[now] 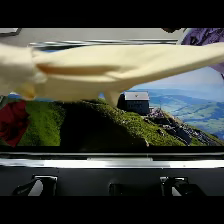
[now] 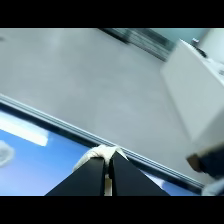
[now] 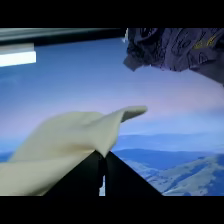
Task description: Fold the clothes and pants, and hang the long-sleeved shirts on hangers.
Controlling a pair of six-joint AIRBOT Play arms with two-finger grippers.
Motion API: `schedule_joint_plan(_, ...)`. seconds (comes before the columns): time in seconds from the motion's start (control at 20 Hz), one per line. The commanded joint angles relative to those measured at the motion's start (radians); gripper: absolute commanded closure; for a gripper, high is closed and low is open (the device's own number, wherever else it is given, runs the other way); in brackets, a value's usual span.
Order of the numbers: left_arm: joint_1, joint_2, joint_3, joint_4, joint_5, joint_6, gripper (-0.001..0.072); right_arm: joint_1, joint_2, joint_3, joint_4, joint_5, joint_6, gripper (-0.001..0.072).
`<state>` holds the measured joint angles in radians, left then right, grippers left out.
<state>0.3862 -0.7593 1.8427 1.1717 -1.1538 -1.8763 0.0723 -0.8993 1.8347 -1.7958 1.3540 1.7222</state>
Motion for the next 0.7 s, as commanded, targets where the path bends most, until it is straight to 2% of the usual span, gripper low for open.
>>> schedule_joint_plan(0.0,0.042,0.059,0.036,0.164,-0.158,-0.099,0.0690,0.000,0.138,0.000,-0.019,-0.055,0.035,0.0690)
schedule_joint_plan(0.1,0.041,0.023,0.016,0.132,-0.246,-0.097,0.0689,0.000,0.121,-0.001,-0.011,-0.061,0.068,0.0690)
schedule_joint_plan(0.2,0.040,-0.037,-0.050,0.054,-0.315,-0.055,0.0689,0.000,0.042,-0.001,0.011,-0.023,0.080,0.0690)
schedule_joint_plan(0.35,-0.021,-0.148,-0.249,-0.002,-0.320,-0.005,0.0688,0.000,-0.167,-0.001,0.118,0.062,0.082,0.0690)
schedule_joint_plan(0.45,-0.095,-0.244,-0.418,0.015,-0.246,0.032,0.0688,0.000,-0.343,-0.001,0.230,0.097,0.082,0.0690)
schedule_joint_plan(0.55,-0.166,-0.358,-0.580,0.030,-0.106,0.037,0.0688,0.000,-0.528,-0.001,0.312,0.091,0.081,0.0690)
schedule_joint_plan(0.65,-0.217,-0.492,-0.686,0.032,0.041,0.035,0.0688,0.000,-0.702,-0.001,0.320,0.056,0.082,0.0690)
